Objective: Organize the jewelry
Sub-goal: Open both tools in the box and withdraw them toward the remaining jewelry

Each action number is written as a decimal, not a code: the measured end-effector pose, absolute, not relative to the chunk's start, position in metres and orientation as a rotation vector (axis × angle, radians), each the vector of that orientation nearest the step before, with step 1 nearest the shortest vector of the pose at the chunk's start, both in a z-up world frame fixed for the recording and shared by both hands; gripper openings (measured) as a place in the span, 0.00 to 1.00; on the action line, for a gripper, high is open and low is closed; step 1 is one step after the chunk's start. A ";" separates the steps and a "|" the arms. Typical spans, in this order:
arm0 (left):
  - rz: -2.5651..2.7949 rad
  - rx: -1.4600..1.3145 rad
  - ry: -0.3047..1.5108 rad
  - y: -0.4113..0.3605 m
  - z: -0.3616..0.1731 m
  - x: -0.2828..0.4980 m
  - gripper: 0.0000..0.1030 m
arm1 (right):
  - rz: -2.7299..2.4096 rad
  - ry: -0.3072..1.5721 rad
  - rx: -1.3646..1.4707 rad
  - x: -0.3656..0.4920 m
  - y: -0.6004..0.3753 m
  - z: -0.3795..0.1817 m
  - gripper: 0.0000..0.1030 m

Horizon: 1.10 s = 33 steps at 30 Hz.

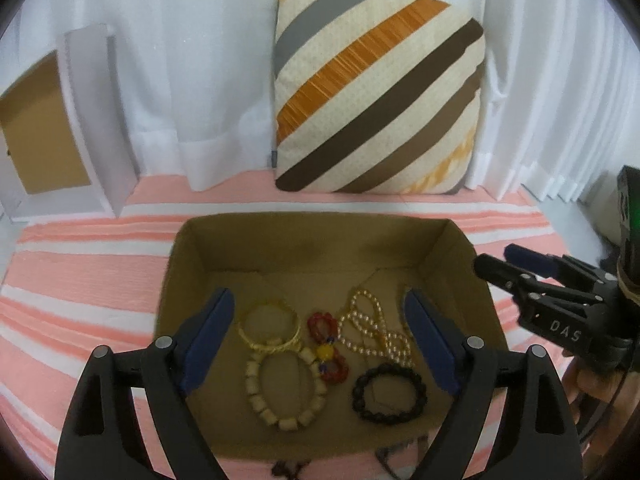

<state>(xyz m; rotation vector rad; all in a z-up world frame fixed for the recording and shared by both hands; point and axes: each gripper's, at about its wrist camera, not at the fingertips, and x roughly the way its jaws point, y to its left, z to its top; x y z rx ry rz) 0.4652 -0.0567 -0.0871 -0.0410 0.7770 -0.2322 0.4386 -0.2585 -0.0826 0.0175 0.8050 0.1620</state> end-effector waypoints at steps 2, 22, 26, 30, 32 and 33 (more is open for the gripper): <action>-0.235 -0.040 0.770 -0.049 -0.084 0.450 0.85 | 0.167 0.776 0.025 0.418 -0.261 -0.077 0.55; -0.204 -0.020 0.824 -0.006 -0.155 0.229 0.85 | 0.147 0.734 -0.045 0.190 -0.250 -0.125 0.55; -0.219 -0.007 0.838 -0.013 -0.172 0.210 0.85 | 0.143 0.758 -0.065 0.168 -0.247 -0.141 0.55; -0.230 -0.030 0.868 -0.016 -0.186 0.206 0.85 | 0.141 0.782 -0.028 0.160 -0.250 -0.154 0.55; -0.231 -0.030 0.873 -0.018 -0.188 0.205 0.85 | 0.142 0.793 -0.020 0.159 -0.249 -0.158 0.55; -0.230 -0.023 0.870 -0.019 -0.188 0.204 0.85 | 0.144 0.797 -0.016 0.159 -0.249 -0.159 0.55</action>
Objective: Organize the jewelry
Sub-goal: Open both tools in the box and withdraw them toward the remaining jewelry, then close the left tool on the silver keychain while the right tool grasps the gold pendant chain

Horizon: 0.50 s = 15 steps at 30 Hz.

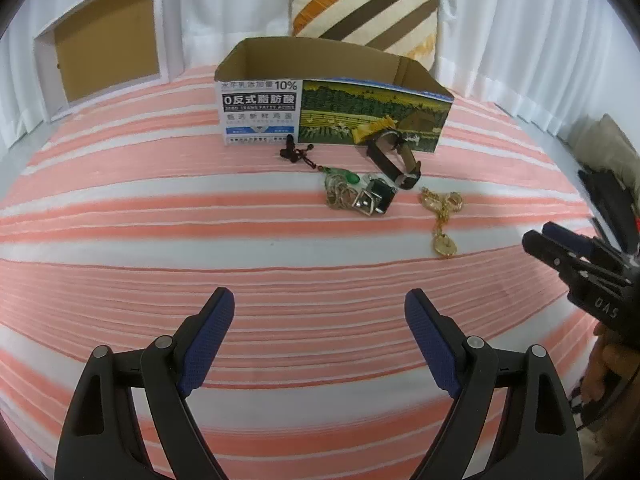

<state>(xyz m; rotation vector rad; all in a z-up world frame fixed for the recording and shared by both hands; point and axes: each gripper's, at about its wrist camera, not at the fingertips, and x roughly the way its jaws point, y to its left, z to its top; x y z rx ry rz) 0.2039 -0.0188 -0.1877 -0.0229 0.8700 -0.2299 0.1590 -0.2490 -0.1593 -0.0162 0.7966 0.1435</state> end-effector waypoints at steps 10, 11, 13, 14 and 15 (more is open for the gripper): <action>-0.247 -0.024 0.854 -0.031 -0.185 0.218 0.85 | 0.142 0.790 0.001 0.164 -0.250 -0.162 0.55; -0.261 -0.026 0.855 -0.034 -0.186 0.220 0.85 | 0.143 0.791 0.002 0.164 -0.250 -0.163 0.55; -0.284 -0.035 0.858 -0.038 -0.188 0.226 0.85 | 0.144 0.795 0.006 0.165 -0.251 -0.163 0.55; -0.296 -0.043 0.864 -0.041 -0.190 0.230 0.85 | 0.143 0.797 0.007 0.165 -0.251 -0.165 0.55; -0.302 -0.047 0.869 -0.043 -0.192 0.233 0.85 | 0.143 0.801 0.009 0.165 -0.252 -0.166 0.55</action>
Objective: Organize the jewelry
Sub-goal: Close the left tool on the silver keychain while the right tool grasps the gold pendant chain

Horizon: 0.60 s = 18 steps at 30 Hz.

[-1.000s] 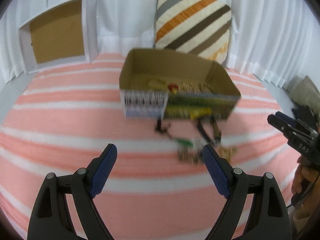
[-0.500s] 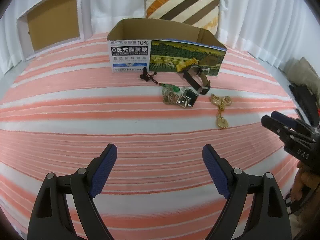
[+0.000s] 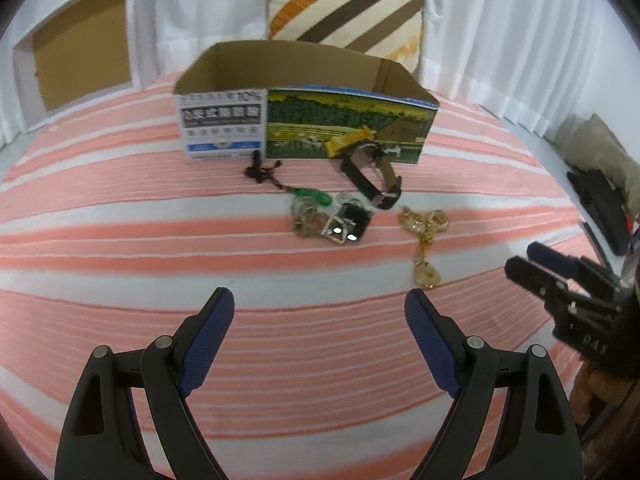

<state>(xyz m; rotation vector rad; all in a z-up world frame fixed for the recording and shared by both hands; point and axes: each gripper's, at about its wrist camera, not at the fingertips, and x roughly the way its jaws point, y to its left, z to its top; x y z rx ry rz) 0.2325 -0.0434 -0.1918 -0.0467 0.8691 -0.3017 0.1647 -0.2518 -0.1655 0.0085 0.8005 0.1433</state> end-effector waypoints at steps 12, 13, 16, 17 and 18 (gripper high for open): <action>-0.333 -0.009 0.934 -0.071 -0.217 0.282 0.85 | 0.148 0.833 0.023 0.163 -0.258 -0.176 0.55; -0.330 -0.011 0.938 -0.072 -0.219 0.286 0.85 | 0.148 0.832 0.022 0.163 -0.259 -0.176 0.55; -0.319 0.004 0.924 -0.075 -0.221 0.298 0.85 | 0.149 0.833 0.022 0.163 -0.259 -0.176 0.55; -0.319 0.007 0.923 -0.076 -0.222 0.300 0.85 | 0.149 0.834 0.023 0.163 -0.259 -0.176 0.55; -0.317 0.009 0.920 -0.077 -0.222 0.302 0.85 | 0.149 0.835 0.025 0.163 -0.260 -0.176 0.55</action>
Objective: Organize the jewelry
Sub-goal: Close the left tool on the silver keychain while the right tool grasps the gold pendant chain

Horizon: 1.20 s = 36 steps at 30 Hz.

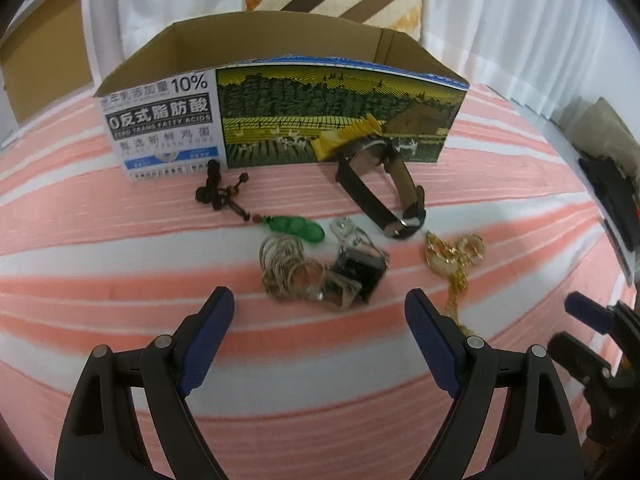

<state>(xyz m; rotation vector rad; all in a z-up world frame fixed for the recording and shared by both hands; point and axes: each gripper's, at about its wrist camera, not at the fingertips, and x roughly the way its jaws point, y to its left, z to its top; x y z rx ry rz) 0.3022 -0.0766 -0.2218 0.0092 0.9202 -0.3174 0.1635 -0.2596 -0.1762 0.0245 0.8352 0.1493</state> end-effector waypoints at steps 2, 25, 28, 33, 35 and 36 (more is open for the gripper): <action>-0.316 0.018 0.913 -0.078 -0.222 0.304 0.86 | 0.149 0.839 0.027 0.165 -0.260 -0.177 0.55; -0.346 -0.030 0.858 -0.062 -0.214 0.291 0.37 | 0.256 0.917 0.173 0.209 -0.239 -0.193 0.53; -0.334 -0.038 0.852 -0.052 -0.213 0.279 0.37 | 0.265 0.922 0.188 0.215 -0.235 -0.196 0.45; -0.296 -0.085 0.850 -0.036 -0.215 0.267 0.37 | 0.260 0.925 0.190 0.229 -0.222 -0.199 0.40; -0.291 -0.097 0.853 -0.033 -0.216 0.268 0.37 | 0.237 0.922 0.169 0.235 -0.215 -0.199 0.40; -0.287 -0.096 0.855 -0.033 -0.217 0.268 0.37 | 0.225 0.920 0.152 0.238 -0.211 -0.199 0.40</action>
